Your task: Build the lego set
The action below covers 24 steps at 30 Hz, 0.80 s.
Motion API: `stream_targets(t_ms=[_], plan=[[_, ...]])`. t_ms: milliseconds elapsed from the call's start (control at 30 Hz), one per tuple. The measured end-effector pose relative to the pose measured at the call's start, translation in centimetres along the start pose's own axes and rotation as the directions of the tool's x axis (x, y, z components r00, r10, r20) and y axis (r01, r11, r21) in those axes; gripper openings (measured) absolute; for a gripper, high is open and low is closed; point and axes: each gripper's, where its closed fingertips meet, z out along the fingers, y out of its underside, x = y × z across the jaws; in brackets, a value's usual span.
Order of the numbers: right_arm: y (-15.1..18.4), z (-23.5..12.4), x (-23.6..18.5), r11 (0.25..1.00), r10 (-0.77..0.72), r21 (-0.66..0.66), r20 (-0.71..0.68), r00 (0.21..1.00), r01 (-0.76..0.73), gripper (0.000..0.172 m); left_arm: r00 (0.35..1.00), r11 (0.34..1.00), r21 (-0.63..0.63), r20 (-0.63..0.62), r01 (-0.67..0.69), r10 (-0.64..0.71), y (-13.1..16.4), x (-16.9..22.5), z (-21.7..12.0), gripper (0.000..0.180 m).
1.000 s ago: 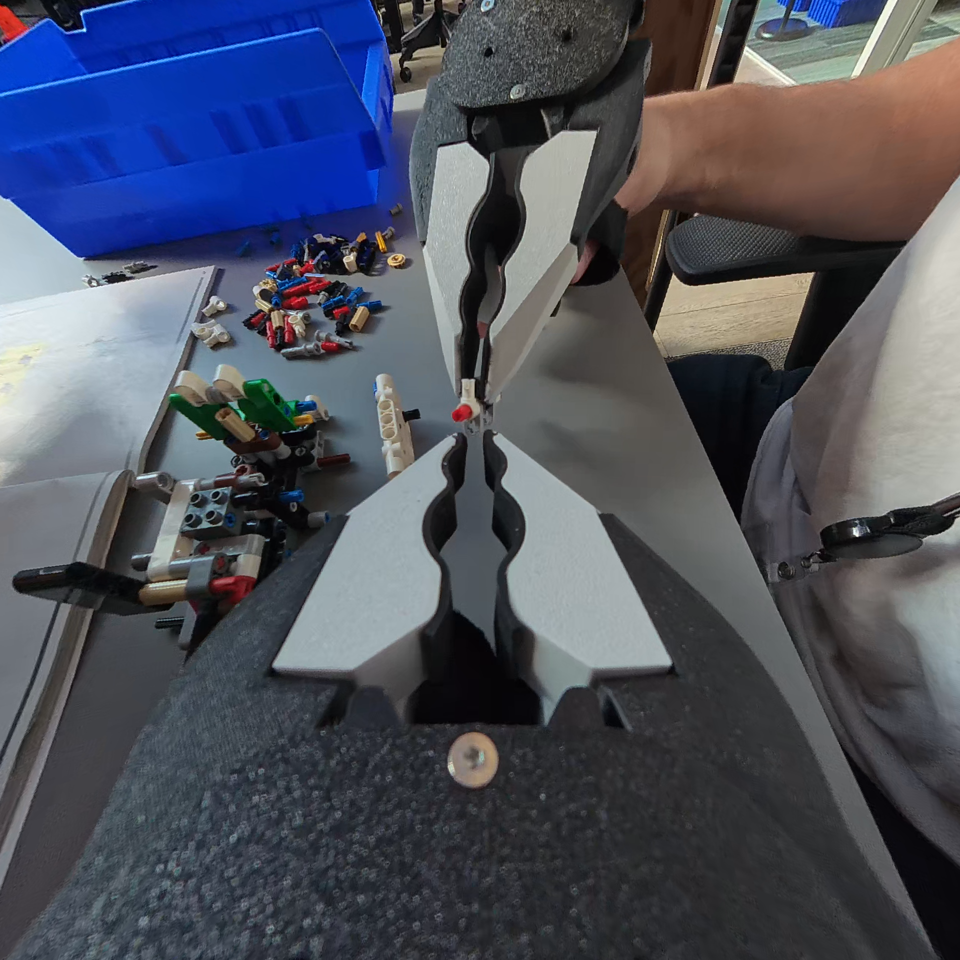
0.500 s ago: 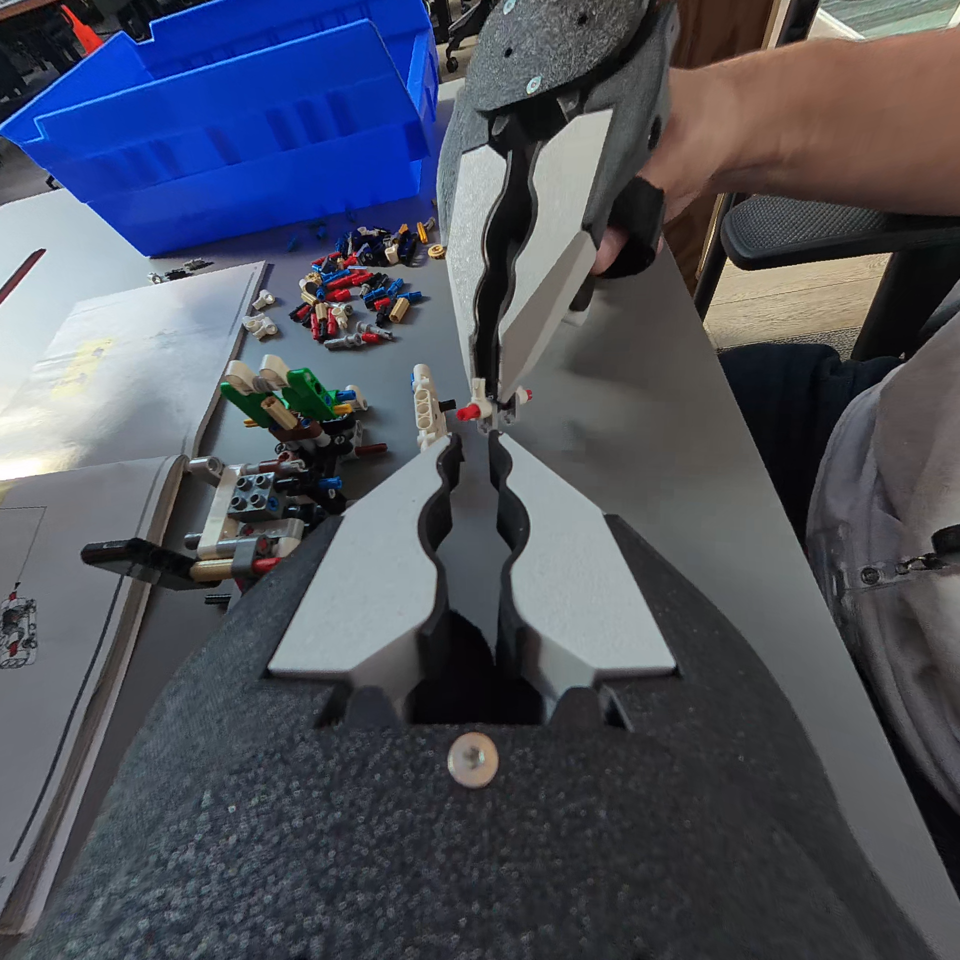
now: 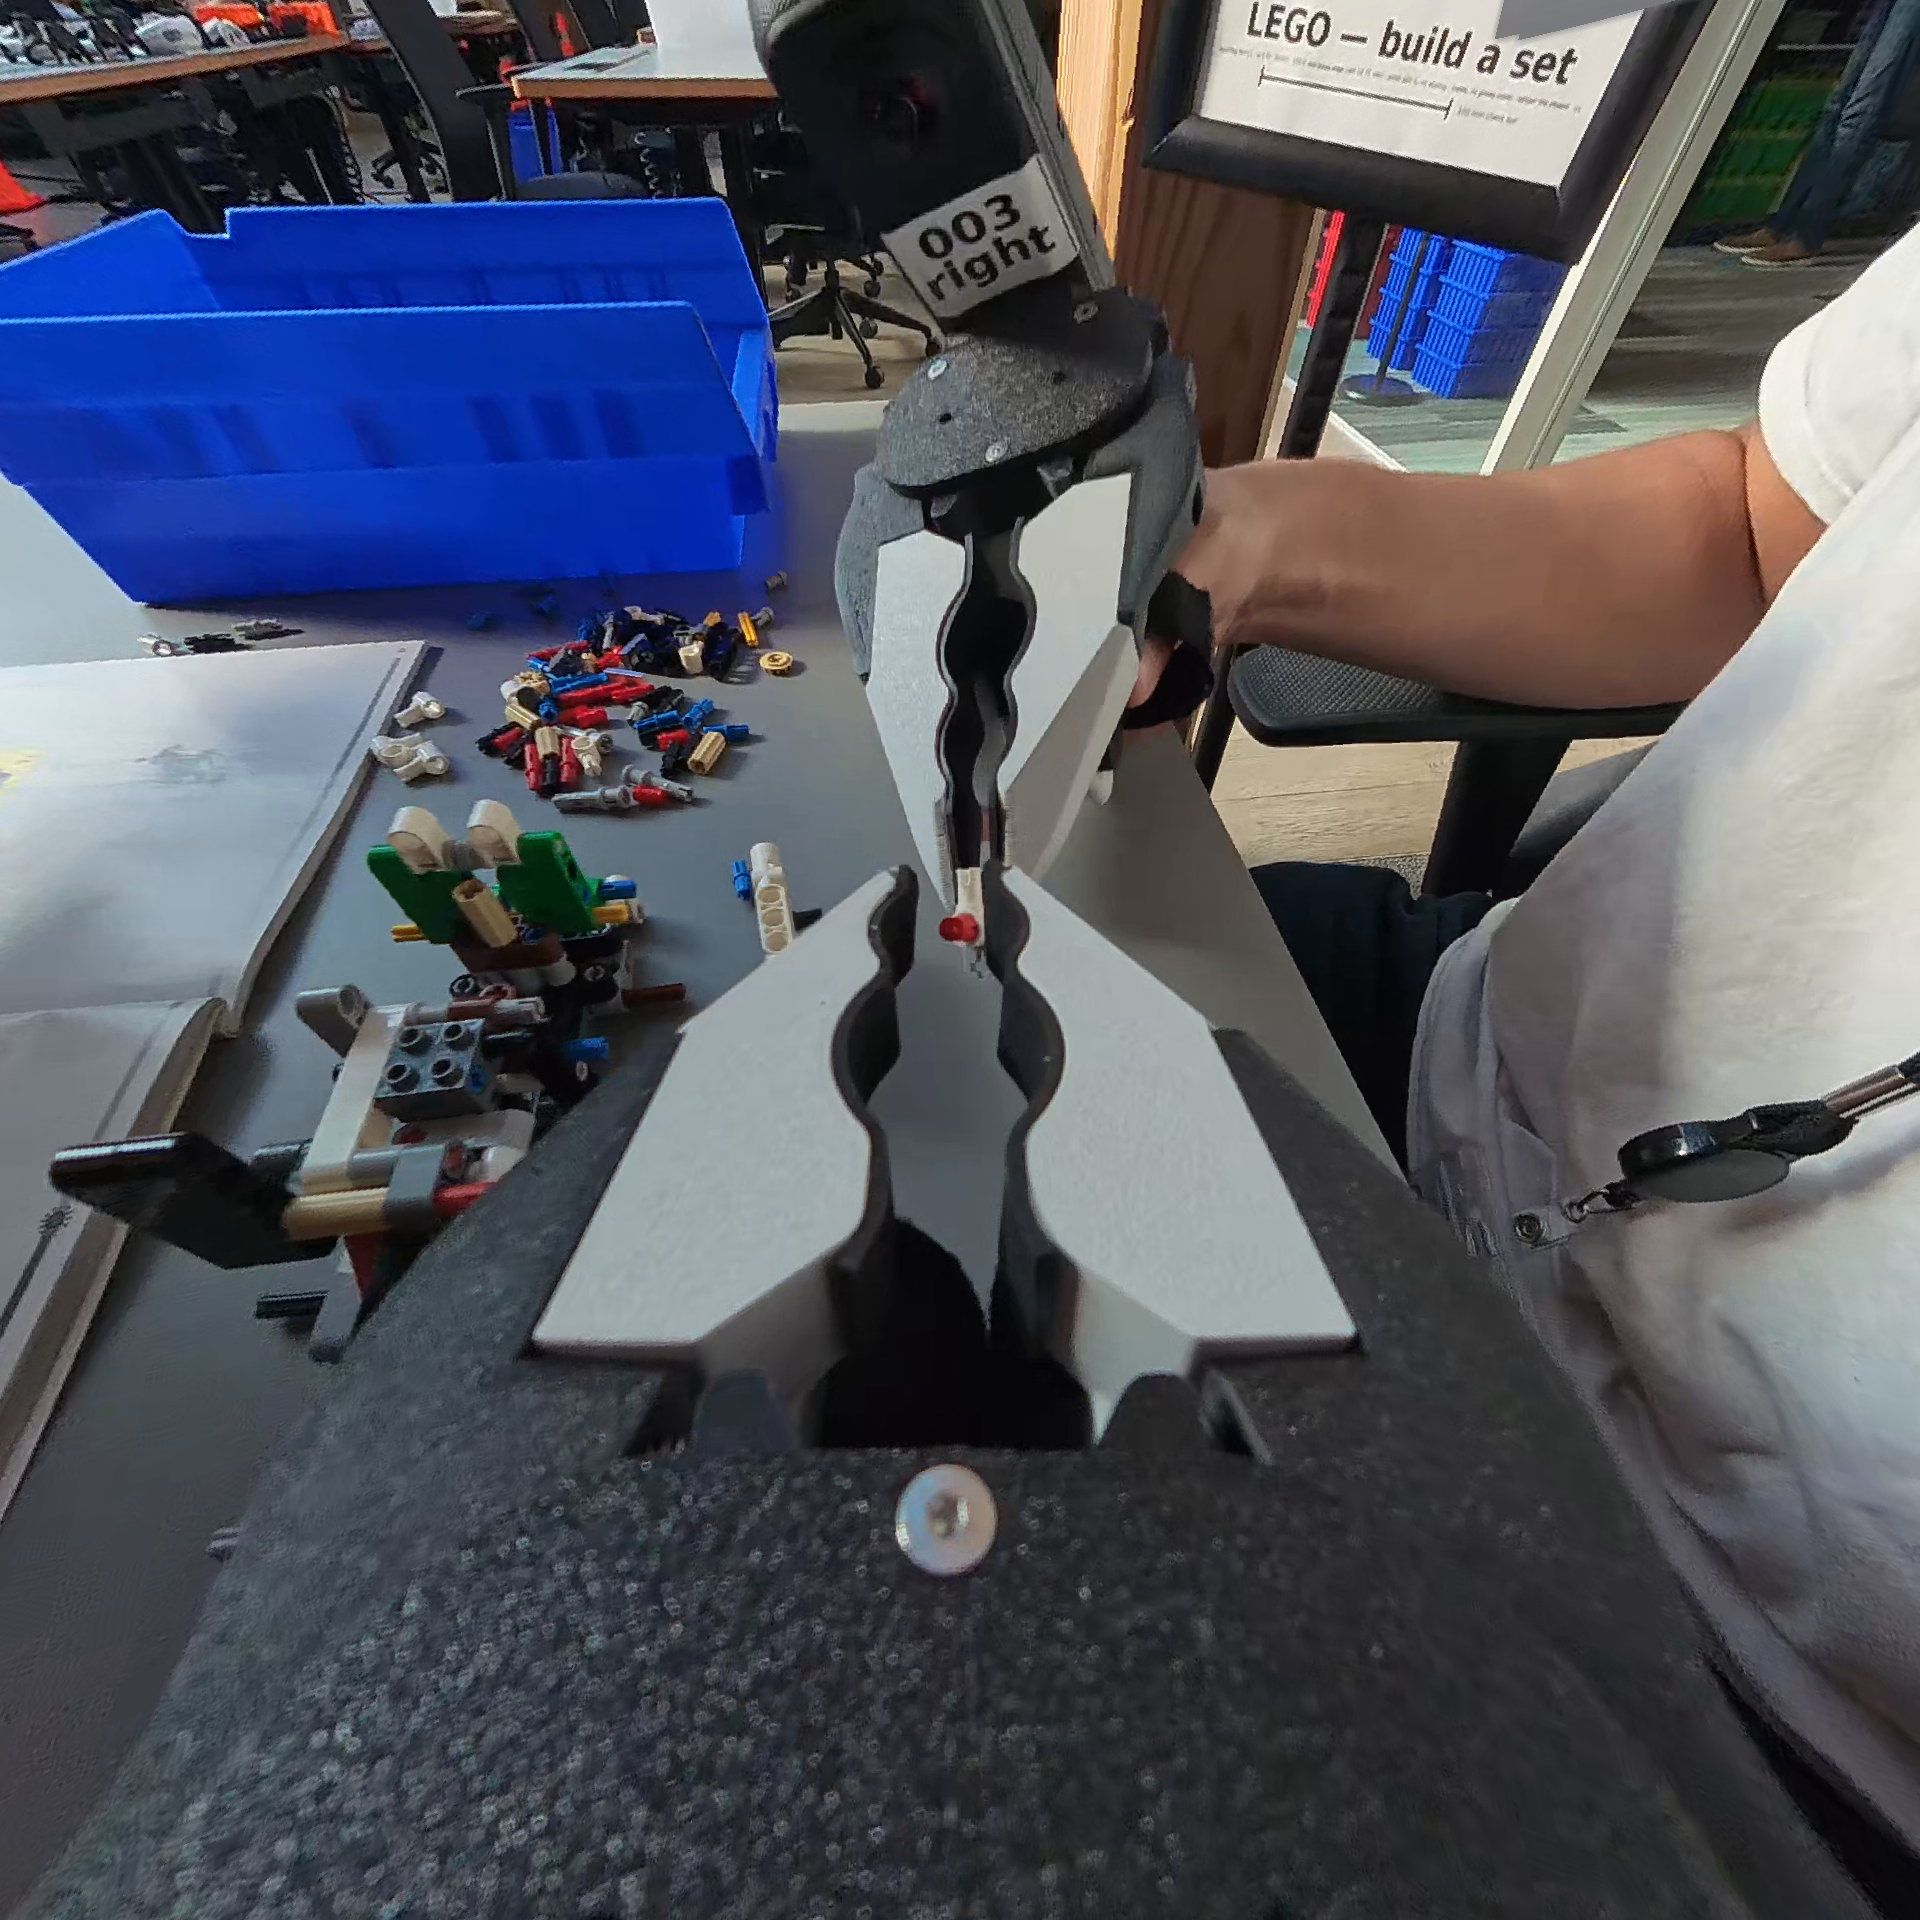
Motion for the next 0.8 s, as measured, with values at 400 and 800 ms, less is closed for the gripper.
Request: stream_targets(t_ms=[400,800], plan=[[0.3,-0.4,0.2,0.999,-0.034,-0.018,-0.021,0.999,0.033,0.006,0.996,0.990,-0.111,0.007,-0.085,0.086,1.7,0.3,0.5,0.002],[0.7,-0.5,-0.2,0.997,-0.068,-0.044,-0.016,0.998,0.067,0.006,0.993,0.979,-0.168,-0.033,-0.118,0.114,2.7,1.0,0.8,0.007]])
